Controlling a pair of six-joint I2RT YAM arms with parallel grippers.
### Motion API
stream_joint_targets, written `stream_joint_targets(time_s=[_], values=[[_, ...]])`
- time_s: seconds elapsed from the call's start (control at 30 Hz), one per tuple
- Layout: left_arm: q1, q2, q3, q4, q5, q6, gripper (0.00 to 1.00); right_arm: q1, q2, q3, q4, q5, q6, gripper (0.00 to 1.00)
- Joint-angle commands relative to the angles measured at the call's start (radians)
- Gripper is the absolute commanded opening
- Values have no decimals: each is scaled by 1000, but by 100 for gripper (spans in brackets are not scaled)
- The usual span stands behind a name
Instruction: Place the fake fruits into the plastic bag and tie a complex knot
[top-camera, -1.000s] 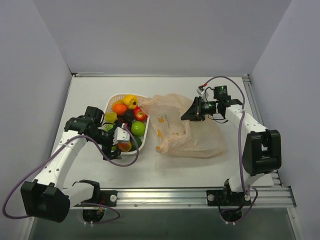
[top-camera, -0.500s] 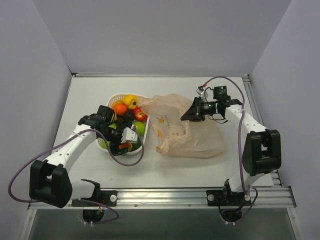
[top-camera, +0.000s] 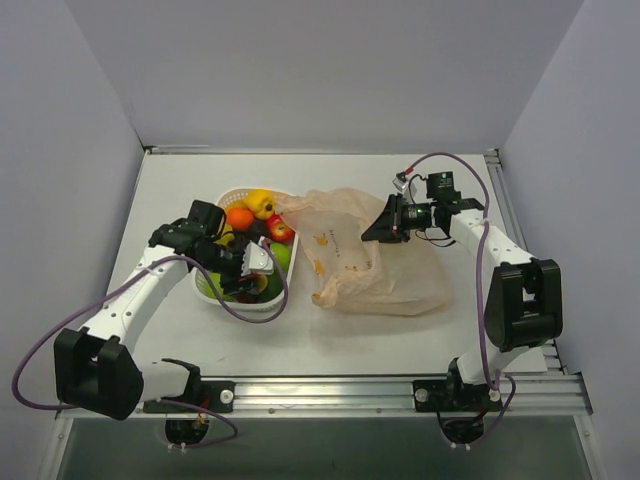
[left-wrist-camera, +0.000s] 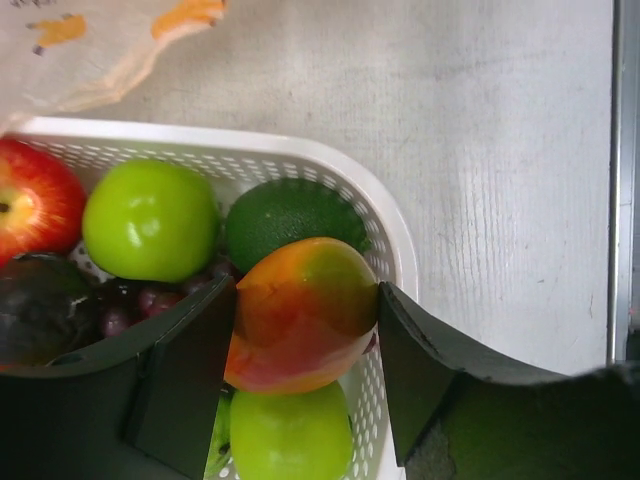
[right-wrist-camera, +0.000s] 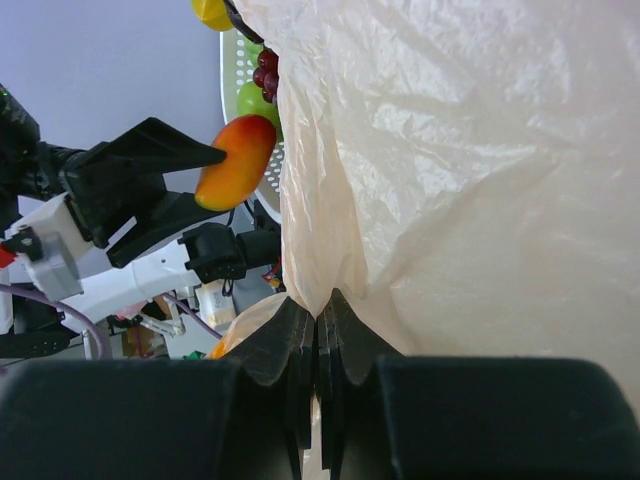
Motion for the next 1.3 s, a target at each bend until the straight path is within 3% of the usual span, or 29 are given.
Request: stream_joint_targets(time_s=[0.0,0.13,0.33,0.5,0.7,0.77,0.8,0.9,1.03,1.27], values=[[-2,-36,81,-23,110,-42,53,4,0,31,-18,-11,-9,0],[-40,-3,181,52,179,-210,54,6,5,38,-18,-17,-9,0],[-202,48,177,409,101,-366,57,4,5,55,-30,-27,-9,0],[-345,174,152,656,8,-291,61,0,-21,71,-46,-27,-20,0],[-413,370,170,1064,-129,-219,61,-5,-11,115,-151,-34,-73,0],[-425,437,184,1180,-152,-179,66,-8,-9,117,-162,-36,-83,0],[-430,457,190,1202,-164,-159,79,-11,-12,114,-168,-34,-87,0],[-448,507,203,1260,-200,-105,93,-20,-11,114,-175,-31,-94,0],[-444,432,143,1223,-207,-124,97,-31,-12,114,-179,-33,-95,0],[-344,90,80,763,-96,-355,97,-32,-12,111,-185,-14,-121,0]])
